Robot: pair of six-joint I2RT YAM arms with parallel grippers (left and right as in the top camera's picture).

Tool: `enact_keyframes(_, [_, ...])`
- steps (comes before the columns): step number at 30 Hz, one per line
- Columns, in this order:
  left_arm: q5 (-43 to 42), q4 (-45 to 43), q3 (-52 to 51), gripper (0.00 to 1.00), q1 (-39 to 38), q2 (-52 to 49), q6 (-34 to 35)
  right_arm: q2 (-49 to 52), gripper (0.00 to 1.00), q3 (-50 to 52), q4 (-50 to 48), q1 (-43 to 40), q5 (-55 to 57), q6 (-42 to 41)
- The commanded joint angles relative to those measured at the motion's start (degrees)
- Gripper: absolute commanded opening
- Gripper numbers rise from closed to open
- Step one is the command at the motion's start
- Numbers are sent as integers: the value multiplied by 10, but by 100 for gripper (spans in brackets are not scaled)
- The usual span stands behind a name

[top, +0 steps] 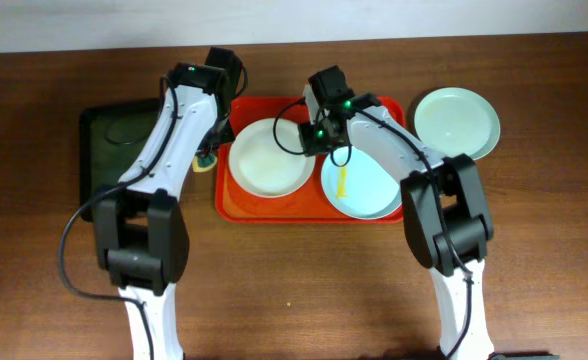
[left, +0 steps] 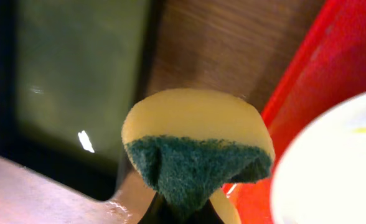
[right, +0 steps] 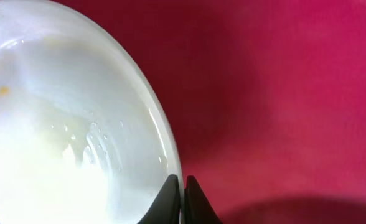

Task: Clean dirty plates on tray and stack at the side
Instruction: 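Scrub the white plate with the sponge in the left gripper, then lift the white plate with the right gripper and stack it on the green plate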

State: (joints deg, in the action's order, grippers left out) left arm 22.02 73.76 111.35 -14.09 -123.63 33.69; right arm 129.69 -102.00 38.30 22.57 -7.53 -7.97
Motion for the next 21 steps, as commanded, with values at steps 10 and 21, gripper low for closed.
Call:
enact_keyframes(10, [77, 97, 12, 0, 159, 34, 17, -143, 4, -3, -59, 214, 826, 116])
enact_keyframes(21, [15, 99, 12, 0, 229, 34, 16, -143, 4, -3, -240, 270, 902, 528])
